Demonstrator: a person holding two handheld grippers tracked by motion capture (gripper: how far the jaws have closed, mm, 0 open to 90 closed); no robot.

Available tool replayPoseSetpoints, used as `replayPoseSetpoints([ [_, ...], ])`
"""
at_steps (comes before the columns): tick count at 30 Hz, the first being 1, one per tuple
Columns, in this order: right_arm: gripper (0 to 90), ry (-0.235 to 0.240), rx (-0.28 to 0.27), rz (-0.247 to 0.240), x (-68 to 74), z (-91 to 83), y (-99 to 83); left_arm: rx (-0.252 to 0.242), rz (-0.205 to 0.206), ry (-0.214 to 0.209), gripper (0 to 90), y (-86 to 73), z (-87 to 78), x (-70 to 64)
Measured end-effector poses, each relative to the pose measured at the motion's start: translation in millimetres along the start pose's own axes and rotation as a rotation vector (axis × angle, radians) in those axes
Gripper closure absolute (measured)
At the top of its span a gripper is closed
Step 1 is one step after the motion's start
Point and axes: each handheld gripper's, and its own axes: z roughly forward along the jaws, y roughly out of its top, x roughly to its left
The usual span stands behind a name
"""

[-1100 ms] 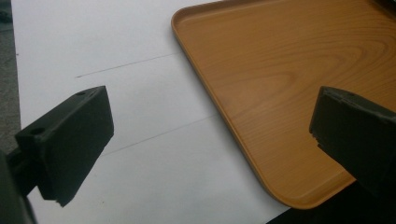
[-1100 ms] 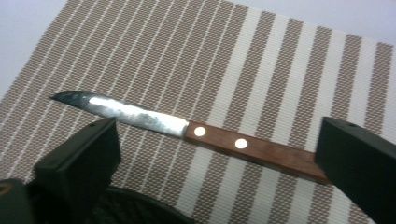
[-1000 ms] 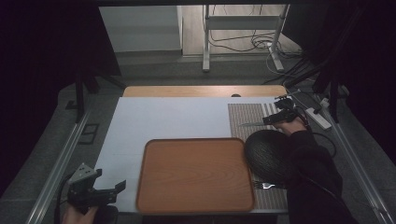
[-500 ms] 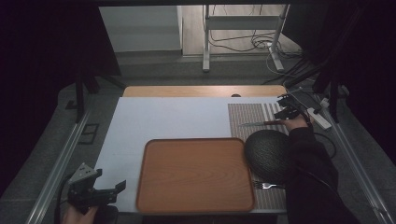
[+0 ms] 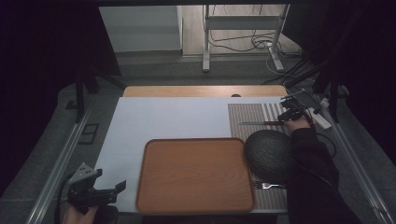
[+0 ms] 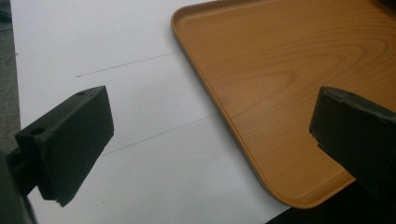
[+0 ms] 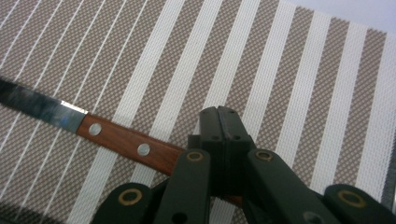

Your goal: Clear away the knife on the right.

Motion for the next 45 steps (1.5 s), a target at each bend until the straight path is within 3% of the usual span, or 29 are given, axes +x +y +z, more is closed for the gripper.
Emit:
replayPoseSetpoints([
  [10, 89.3, 0.034, 0.034, -0.04, 8.0, -9.9, -13.1, -0.001, -0.002, -0.003, 0.6, 0.1, -0.1, 0.3],
  [17, 89.3, 0.057, 0.046, -0.03, 15.4, -14.6, -20.4, 0.0, 0.0, -0.002, 0.6, 0.1, 0.0, 0.0],
  [25, 88.8, 0.049, 0.037, -0.025, 15.2, -15.5, -19.2, 0.0, -0.001, -0.003, 0.6, 0.2, 0.2, 0.1],
  [30, 74.1, 0.053, -0.016, 0.001, 14.4, -22.0, -15.1, 0.002, 0.001, -0.002, 0.7, 0.3, 0.3, 0.0],
  [32, 59.4, 0.068, -0.032, 0.019, 15.6, -24.3, -11.8, 0.002, 0.001, -0.001, 0.6, 0.3, 0.3, -0.1],
  [34, 54.8, 0.073, -0.037, 0.025, 16.0, -24.6, -11.0, 0.002, 0.001, -0.001, 0.6, 0.3, 0.4, -0.1],
  [36, 35.8, 0.089, -0.043, 0.024, 19.6, -23.5, -7.7, 0.002, 0.001, -0.001, 0.7, 0.3, 0.4, -0.1],
  [38, 32.8, 0.082, -0.045, 0.019, 21.1, -23.1, -7.0, 0.004, 0.002, 0.0, 0.7, 0.4, 0.5, -0.2],
  [42, 11.2, 0.057, -0.055, -0.004, 29.5, -19.5, -1.3, 0.007, 0.004, 0.002, 0.7, 0.5, 0.7, -0.4],
  [45, 9.9, 0.053, -0.054, -0.007, 32.7, -18.0, 0.4, 0.006, 0.003, 0.001, 0.7, 0.5, 0.7, -0.4],
])
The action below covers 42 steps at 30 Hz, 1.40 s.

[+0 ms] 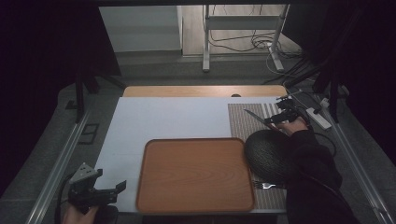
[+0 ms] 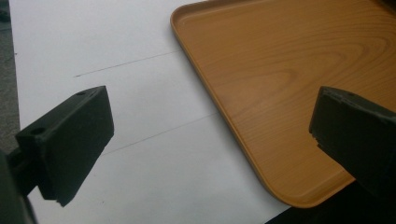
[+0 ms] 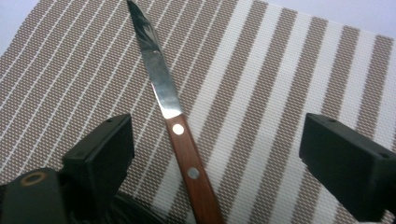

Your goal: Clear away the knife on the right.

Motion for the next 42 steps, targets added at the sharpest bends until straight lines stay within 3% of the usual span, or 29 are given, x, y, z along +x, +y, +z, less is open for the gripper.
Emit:
replayPoseSetpoints([
  [3, 1.0, 0.012, 0.009, -0.02, 8.3, 3.3, 3.7, 0.0, 0.0, 0.0, 0.7, 0.0, 0.1, 0.0],
  [9, 0.0, 0.021, 0.024, -0.05, 17.2, 7.7, 9.1, 0.0, -0.001, 0.0, 0.7, -0.1, 0.0, 0.2],
  [22, 0.0, 0.0, 0.137, -0.033, 10.1, 33.9, 5.4, 0.001, -0.002, 0.0, 0.7, 0.0, 0.1, 0.2],
  [28, 1.2, -0.004, 0.139, -0.06, 10.2, 34.6, 4.5, 0.0, -0.001, 0.0, 0.6, -0.1, 0.0, 0.2],
  [29, 9.9, 0.005, 0.126, -0.066, 9.4, 31.8, 4.7, 0.001, 0.0, 0.0, 0.6, -0.1, 0.0, 0.1],
  [31, 15.0, 0.004, 0.12, -0.07, 9.4, 30.6, 5.0, 0.002, 0.001, 0.001, 0.7, 0.0, 0.1, 0.0],
  [32, 26.4, 0.013, 0.11, -0.084, 9.3, 27.3, 6.0, 0.002, 0.002, 0.001, 0.6, 0.0, 0.1, -0.1],
  [34, 30.5, 0.016, 0.107, -0.089, 9.1, 26.4, 6.5, 0.002, 0.002, 0.001, 0.7, 0.0, 0.1, -0.1],
  [35, 43.7, 0.027, 0.103, -0.096, 8.8, 25.0, 7.6, 0.002, 0.002, 0.001, 0.7, 0.0, 0.1, -0.1],
  [36, 48.6, 0.03, 0.102, -0.104, 8.6, 24.0, 8.0, 0.002, 0.002, 0.001, 0.7, 0.0, 0.1, -0.2],
  [38, 50.4, 0.033, 0.101, -0.116, 8.5, 23.7, 8.0, 0.003, 0.002, 0.001, 0.6, 0.0, 0.1, -0.2],
  [40, 64.0, 0.05, 0.098, -0.135, 7.7, 22.5, 7.9, 0.003, 0.003, 0.002, 0.7, 0.0, 0.1, -0.2],
  [41, 75.4, 0.065, 0.094, -0.145, 6.4, 21.9, 7.6, 0.003, 0.003, 0.002, 0.7, 0.0, 0.1, -0.2],
  [42, 76.8, 0.067, 0.095, -0.151, 6.3, 21.8, 7.2, 0.003, 0.003, 0.002, 0.7, 0.0, 0.1, -0.2],
])
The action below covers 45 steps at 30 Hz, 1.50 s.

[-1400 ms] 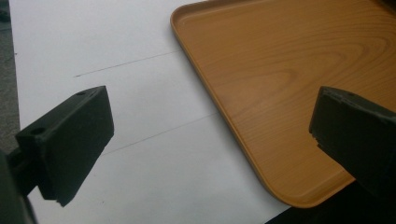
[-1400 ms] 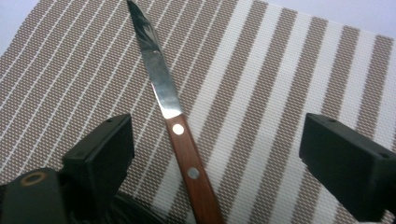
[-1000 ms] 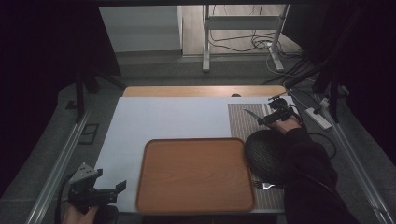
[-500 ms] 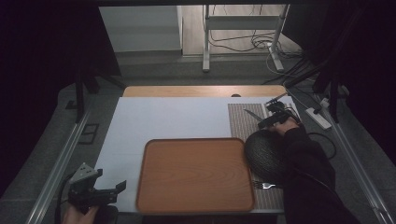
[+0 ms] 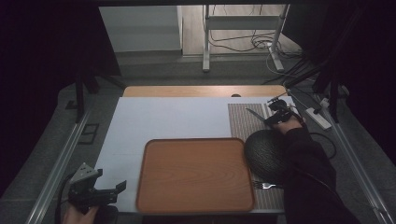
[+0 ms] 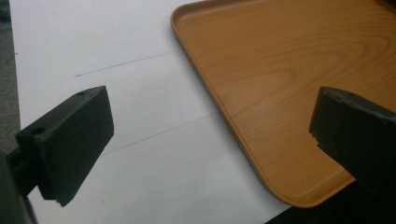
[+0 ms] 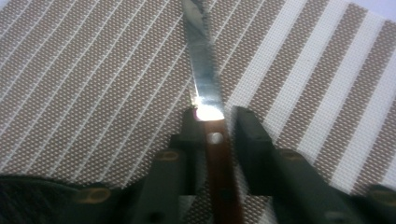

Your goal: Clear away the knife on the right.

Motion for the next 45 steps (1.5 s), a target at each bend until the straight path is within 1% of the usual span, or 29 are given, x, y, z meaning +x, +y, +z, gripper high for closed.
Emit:
replayPoseSetpoints([
  [5, 77.2, 0.003, -0.003, -0.008, -0.9, 0.0, 0.0, 0.001, 0.0, 0.0, 0.7, 0.1, 0.1, -0.1],
  [9, 77.4, -0.001, -0.009, -0.054, -0.3, -0.1, -0.1, 0.0, 0.0, 0.0, 0.7, 0.1, 0.0, 0.0],
  [11, 77.4, -0.033, -0.011, -0.077, -0.5, -1.2, 0.0, 0.0, 0.0, 0.0, 0.7, 0.1, 0.0, 0.0],
  [12, 77.5, -0.041, -0.014, -0.084, -1.5, -2.1, -0.3, 0.0, 0.0, 0.0, 0.6, 0.1, 0.0, 0.0],
  [13, 77.5, -0.041, -0.014, -0.084, -1.5, -2.1, -0.3, 0.0, 0.0, 0.0, 0.6, 0.1, 0.0, 0.1],
  [14, 77.5, -0.04, -0.028, -0.079, -4.7, -4.6, -1.4, 0.0, -0.001, -0.001, 0.6, 0.1, 0.1, 0.1],
  [16, 77.5, -0.057, -0.031, -0.08, -7.1, -8.0, -2.1, 0.0, -0.001, -0.001, 0.7, 0.1, 0.1, 0.0],
  [17, 77.5, -0.057, -0.031, -0.08, -7.1, -8.0, -2.1, 0.0, -0.001, -0.001, 0.7, 0.1, 0.1, 0.0],
  [18, 77.5, -0.091, -0.022, -0.1, -8.8, -11.9, -2.6, -0.001, -0.001, -0.001, 0.7, 0.1, 0.0, 0.1],
  [20, 77.5, -0.109, -0.018, -0.107, -9.5, -14.8, -3.4, -0.001, -0.002, -0.001, 0.7, 0.1, 0.0, 0.1],
  [23, 77.5, -0.112, -0.024, -0.108, -10.4, -19.6, -3.6, -0.001, -0.002, -0.001, 0.7, 0.1, 0.0, 0.1],
  [24, 77.5, -0.113, -0.037, -0.107, -9.9, -26.4, -3.1, -0.001, -0.001, -0.001, 0.7, 0.1, 0.0, 0.1],
  [28, 77.4, -0.079, -0.051, -0.089, -6.3, -34.9, -2.4, -0.001, -0.002, -0.002, 0.7, 0.1, 0.0, 0.2],
  [30, 77.5, -0.071, -0.052, -0.085, -4.5, -35.3, -2.6, -0.001, -0.002, -0.002, 0.7, 0.1, -0.1, 0.1],
  [31, 77.4, -0.055, -0.05, -0.079, 0.6, -35.1, -3.1, -0.002, -0.002, -0.002, 0.7, 0.1, -0.1, 0.1],
  [32, 77.4, -0.055, -0.05, -0.079, 0.6, -35.1, -3.1, -0.002, -0.002, -0.002, 0.6, 0.1, -0.1, 0.1],
  [33, 77.4, -0.032, -0.055, -0.072, 5.4, -34.6, -3.6, -0.002, -0.003, -0.002, 0.7, 0.1, -0.1, 0.2],
  [35, 77.4, -0.023, -0.057, -0.072, 7.5, -34.3, -3.8, -0.002, -0.004, -0.003, 0.7, 0.1, -0.1, 0.3],
  [36, 77.4, -0.011, -0.055, -0.077, 14.9, -34.5, -3.8, -0.003, -0.004, -0.003, 0.7, 0.0, -0.1, 0.3],
  [38, 77.4, -0.01, -0.054, -0.075, 17.1, -34.8, -3.6, -0.003, -0.003, -0.003, 0.7, 0.0, -0.1, 0.3],
  [39, 77.4, -0.005, -0.061, -0.063, 23.1, -35.5, -3.2, -0.003, -0.004, -0.003, 0.6, 0.0, -0.2, 0.4],
  [40, 77.4, -0.005, -0.061, -0.063, 23.1, -35.5, -3.2, -0.003, -0.004, -0.003, 0.7, 0.0, -0.2, 0.4],
  [41, 77.4, 0.013, -0.063, -0.061, 29.6, -36.4, -3.0, -0.004, -0.005, -0.003, 0.7, -0.1, -0.2, 0.4],
  [42, 77.4, 0.013, -0.063, -0.061, 29.6, -36.4, -3.0, -0.004, -0.005, -0.003, 0.7, -0.1, -0.2, 0.4],
  [43, 77.4, 0.021, -0.06, -0.065, 35.8, -36.9, -3.4, -0.004, -0.005, -0.003, 0.7, 0.0, -0.2, 0.4],
  [44, 77.4, 0.021, -0.06, -0.065, 35.8, -36.9, -3.4, -0.004, -0.005, -0.003, 0.7, 0.0, -0.2, 0.4],
  [45, 77.4, 0.036, -0.061, -0.065, 41.7, -37.3, -4.5, -0.004, -0.005, -0.003, 0.7, 0.0, -0.2, 0.4],
])
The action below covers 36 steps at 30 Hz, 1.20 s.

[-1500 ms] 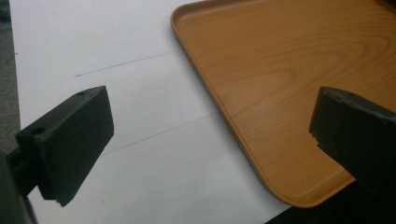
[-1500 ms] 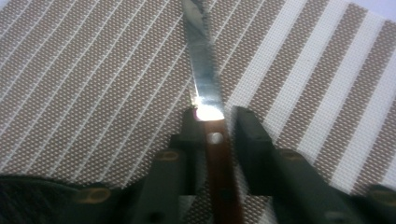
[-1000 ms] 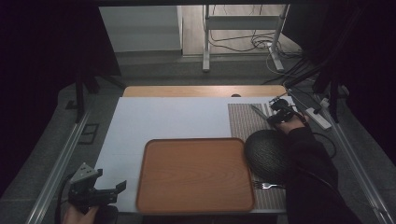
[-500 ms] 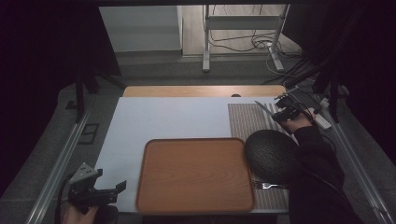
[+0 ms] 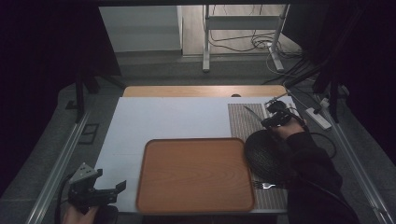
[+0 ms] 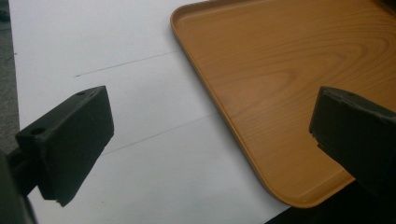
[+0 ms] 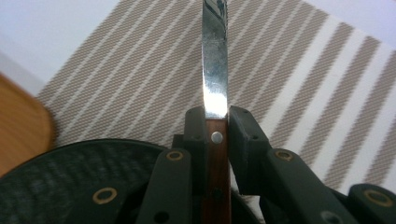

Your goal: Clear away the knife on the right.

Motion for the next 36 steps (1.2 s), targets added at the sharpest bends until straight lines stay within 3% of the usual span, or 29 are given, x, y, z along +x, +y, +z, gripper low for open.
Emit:
replayPoseSetpoints([
  [16, 77.4, 0.067, 0.006, -0.02, 43.2, -7.3, -12.6, -0.003, -0.003, -0.003, 0.7, -0.2, -0.3, 0.4],
  [27, 77.4, 0.118, 0.005, -0.074, 89.9, -18.7, -25.1, -0.002, -0.003, -0.003, 0.8, -0.1, -0.2, 0.4],
  [36, 77.4, 0.145, 0.006, -0.101, 116.5, -23.7, -32.4, -0.001, -0.005, -0.001, 0.8, 0.0, -0.1, 0.4],
])
